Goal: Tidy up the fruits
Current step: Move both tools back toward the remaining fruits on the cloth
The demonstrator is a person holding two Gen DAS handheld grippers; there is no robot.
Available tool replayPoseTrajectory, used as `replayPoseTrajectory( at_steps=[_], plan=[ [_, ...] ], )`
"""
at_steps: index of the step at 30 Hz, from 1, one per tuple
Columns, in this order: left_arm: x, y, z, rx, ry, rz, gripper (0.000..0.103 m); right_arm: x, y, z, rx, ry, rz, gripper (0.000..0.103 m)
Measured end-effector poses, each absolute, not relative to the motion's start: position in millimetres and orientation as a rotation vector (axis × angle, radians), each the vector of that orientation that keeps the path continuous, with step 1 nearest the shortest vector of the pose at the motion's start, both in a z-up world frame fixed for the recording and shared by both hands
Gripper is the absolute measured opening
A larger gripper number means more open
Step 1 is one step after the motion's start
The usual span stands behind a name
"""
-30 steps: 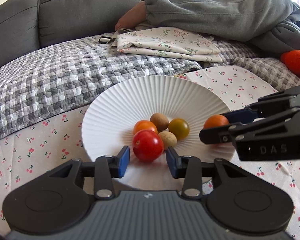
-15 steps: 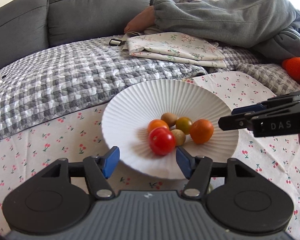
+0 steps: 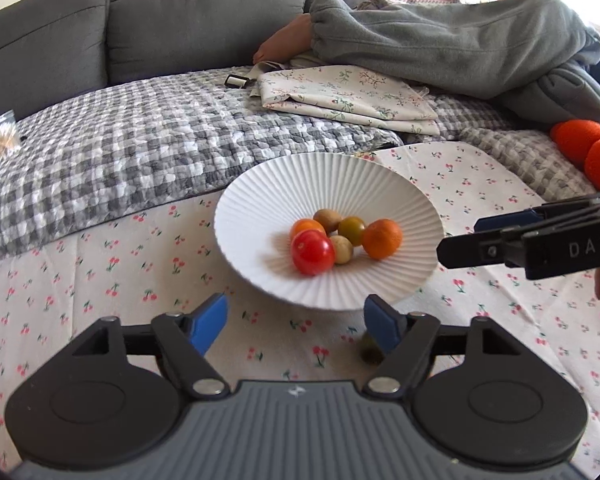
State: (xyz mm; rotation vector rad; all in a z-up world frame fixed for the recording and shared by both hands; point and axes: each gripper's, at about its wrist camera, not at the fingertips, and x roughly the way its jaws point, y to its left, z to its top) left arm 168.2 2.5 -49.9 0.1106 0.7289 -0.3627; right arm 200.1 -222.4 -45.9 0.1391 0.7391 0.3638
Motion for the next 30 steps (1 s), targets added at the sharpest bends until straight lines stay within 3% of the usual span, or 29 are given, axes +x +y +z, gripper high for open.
replayPoseTrajectory(
  at_steps=[12, 30],
  plan=[
    [124.5, 11.2, -42.7, 0.092, 0.769, -0.386, 0.096, 171.5, -229.8, -35.7, 0.180, 0.791, 0.380, 0.093],
    [105.0, -8.3, -75.5, 0.230, 0.776, -0.510, 0.092, 161.0, -238.2, -54.1, 0.195, 0.876, 0.371, 0.099]
  ],
)
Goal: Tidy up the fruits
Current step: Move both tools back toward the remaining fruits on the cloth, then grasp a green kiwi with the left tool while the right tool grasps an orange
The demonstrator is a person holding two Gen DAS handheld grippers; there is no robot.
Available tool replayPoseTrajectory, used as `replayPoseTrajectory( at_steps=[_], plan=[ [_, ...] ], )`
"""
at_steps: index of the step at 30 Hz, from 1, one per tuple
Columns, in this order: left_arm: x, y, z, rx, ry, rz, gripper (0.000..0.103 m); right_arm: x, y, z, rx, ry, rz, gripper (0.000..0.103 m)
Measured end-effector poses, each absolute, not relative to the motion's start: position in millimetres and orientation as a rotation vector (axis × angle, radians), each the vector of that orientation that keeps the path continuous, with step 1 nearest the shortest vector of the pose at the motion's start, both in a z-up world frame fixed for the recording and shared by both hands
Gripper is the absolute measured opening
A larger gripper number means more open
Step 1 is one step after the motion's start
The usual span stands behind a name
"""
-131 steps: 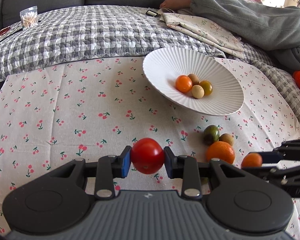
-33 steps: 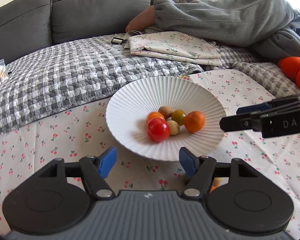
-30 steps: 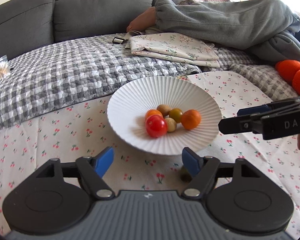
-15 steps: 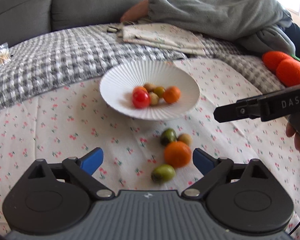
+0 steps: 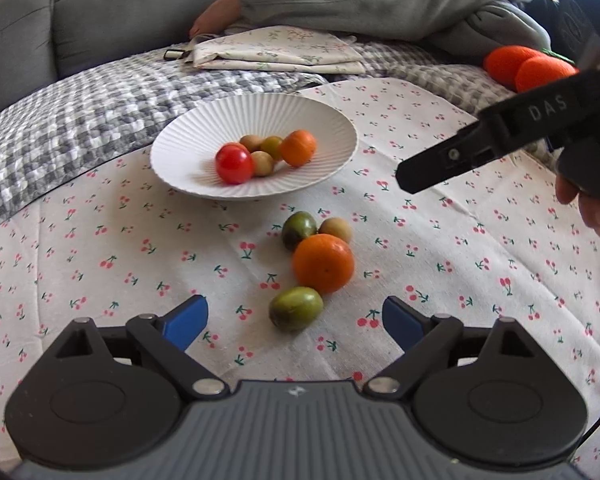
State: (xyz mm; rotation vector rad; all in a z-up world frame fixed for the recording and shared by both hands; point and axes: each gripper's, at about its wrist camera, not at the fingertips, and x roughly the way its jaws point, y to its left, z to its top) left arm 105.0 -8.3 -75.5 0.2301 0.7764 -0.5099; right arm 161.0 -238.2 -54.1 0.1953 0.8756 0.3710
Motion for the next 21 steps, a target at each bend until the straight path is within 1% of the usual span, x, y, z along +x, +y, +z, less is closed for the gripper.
replayPoseTrajectory(
  at_steps=[1, 4, 5, 8, 9, 10, 12, 21],
  plan=[
    [105.4, -9.7, -77.2, 0.234, 0.776, -0.511, 0.091, 161.4, -238.1, -55.2, 0.192, 0.881, 0.367, 0.099],
    [107.6, -14.5, -84.0, 0.237, 0.788, -0.522, 0.077, 162.2, -236.7, -58.1, 0.183, 0.891, 0.359, 0.099],
    [108.3, -16.0, -86.1, 0.240, 0.790, -0.524, 0.075, 162.2, -236.4, -59.5, 0.183, 0.895, 0.360, 0.099],
    [112.2, -19.8, -91.2, 0.251, 0.785, -0.516, 0.064, 163.1, -234.8, -63.0, 0.188, 0.908, 0.365, 0.099],
    [114.1, -19.9, -92.7, 0.247, 0.787, -0.511, 0.056, 163.2, -234.1, -63.7, 0.187, 0.910, 0.367, 0.099],
    [116.1, -19.6, -94.3, 0.239, 0.794, -0.507, 0.044, 163.1, -233.4, -64.2, 0.186, 0.910, 0.368, 0.099],
    [120.1, -18.3, -98.5, 0.226, 0.817, -0.497, 0.033, 163.5, -232.1, -65.4, 0.191, 0.912, 0.375, 0.099],
    [118.7, -10.9, -97.6, 0.204, 0.819, -0.494, 0.033, 166.7, -212.3, -80.5, 0.246, 0.945, 0.440, 0.098]
  ],
)
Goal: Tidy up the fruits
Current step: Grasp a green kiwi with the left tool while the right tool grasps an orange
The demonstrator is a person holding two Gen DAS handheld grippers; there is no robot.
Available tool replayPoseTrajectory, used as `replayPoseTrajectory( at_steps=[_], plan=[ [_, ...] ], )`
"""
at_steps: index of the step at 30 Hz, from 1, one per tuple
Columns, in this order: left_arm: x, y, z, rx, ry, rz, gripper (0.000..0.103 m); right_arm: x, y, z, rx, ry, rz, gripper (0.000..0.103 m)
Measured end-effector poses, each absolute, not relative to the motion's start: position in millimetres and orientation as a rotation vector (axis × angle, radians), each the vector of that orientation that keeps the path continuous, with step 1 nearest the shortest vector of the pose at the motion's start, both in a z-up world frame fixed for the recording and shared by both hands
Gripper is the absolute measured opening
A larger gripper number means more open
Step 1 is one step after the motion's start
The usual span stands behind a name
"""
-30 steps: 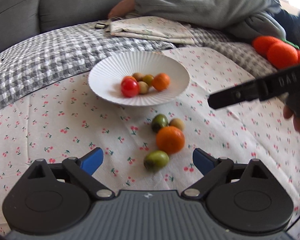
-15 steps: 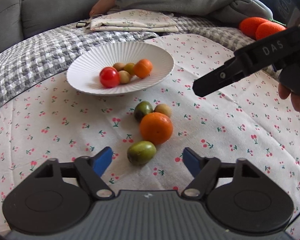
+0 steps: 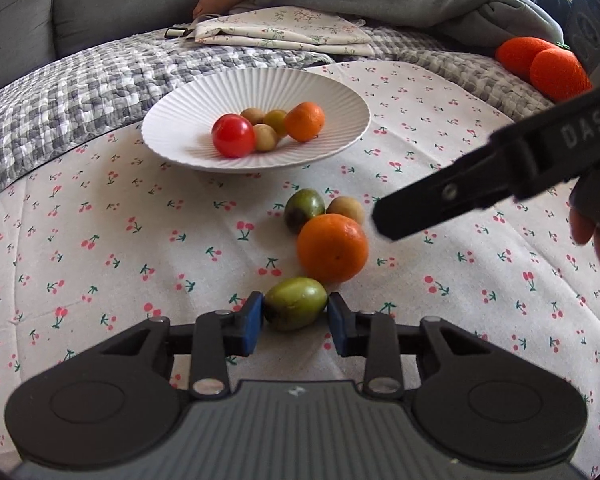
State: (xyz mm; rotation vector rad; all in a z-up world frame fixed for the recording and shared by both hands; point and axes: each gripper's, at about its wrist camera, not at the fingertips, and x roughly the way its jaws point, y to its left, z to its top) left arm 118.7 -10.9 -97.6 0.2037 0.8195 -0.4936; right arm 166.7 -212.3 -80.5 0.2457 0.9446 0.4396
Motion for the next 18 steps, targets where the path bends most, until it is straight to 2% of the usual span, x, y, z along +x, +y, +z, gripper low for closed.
replayPoseTrajectory(
  at_steps=[8, 18],
  plan=[
    [114.4, -6.1, -95.3, 0.216, 0.827, -0.478, 0.033, 167.7, -193.4, -90.5, 0.277, 0.952, 0.467, 0.096],
    [114.2, 6.1, -94.4, 0.198, 0.839, -0.455, 0.033, 174.5, -169.9, -100.6, 0.281, 0.955, 0.478, 0.062]
  ],
)
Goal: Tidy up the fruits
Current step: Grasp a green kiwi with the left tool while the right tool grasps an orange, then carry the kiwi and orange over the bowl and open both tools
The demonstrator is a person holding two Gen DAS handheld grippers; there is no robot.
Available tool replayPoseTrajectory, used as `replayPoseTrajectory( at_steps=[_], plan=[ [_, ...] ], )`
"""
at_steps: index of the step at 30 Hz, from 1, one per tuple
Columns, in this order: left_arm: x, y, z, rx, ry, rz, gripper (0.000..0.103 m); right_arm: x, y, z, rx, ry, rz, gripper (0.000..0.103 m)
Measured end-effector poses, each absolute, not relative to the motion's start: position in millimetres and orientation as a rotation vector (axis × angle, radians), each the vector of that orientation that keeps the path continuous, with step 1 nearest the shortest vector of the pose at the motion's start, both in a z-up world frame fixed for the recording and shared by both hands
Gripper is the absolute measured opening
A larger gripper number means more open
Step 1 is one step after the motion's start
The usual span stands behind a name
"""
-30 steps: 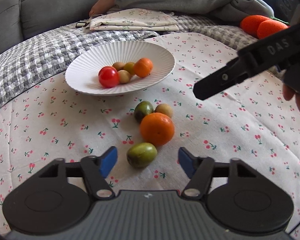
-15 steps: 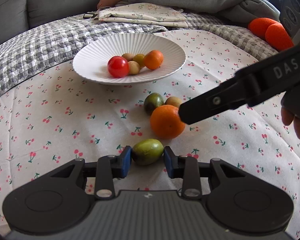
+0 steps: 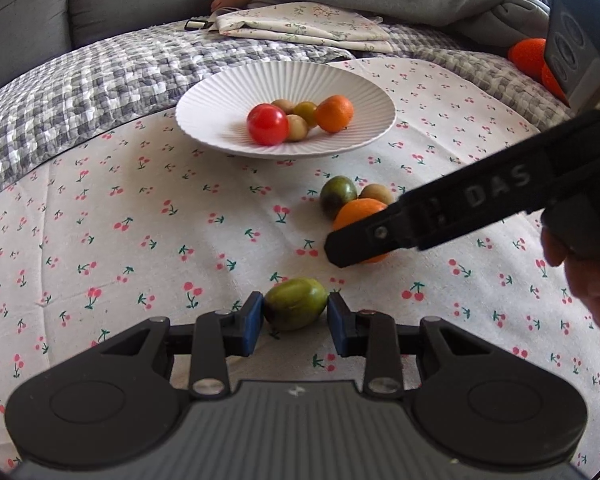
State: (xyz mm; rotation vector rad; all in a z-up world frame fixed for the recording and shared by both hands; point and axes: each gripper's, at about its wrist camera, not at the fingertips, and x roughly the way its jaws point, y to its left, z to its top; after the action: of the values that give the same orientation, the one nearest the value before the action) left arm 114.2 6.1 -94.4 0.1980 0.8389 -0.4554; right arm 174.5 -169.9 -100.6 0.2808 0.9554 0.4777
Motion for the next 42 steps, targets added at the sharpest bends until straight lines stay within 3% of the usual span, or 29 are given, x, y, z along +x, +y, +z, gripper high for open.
replayPoseTrajectory(
  at_steps=[1, 3, 42],
  plan=[
    [113.3, 5.3, -94.4, 0.202, 0.838, -0.455, 0.033, 175.1, -167.4, -100.5, 0.272, 0.949, 0.474, 0.059],
    [112.1, 4.2, -94.3, 0.211, 0.835, -0.458, 0.033, 175.8, -163.4, -98.7, 0.242, 0.931, 0.475, 0.038],
    [137.8, 15.1, -46.8, 0.100, 0.709, -0.397, 0.033, 169.8, -221.3, -23.5, 0.180, 0.714, 0.477, 0.038]
  ],
)
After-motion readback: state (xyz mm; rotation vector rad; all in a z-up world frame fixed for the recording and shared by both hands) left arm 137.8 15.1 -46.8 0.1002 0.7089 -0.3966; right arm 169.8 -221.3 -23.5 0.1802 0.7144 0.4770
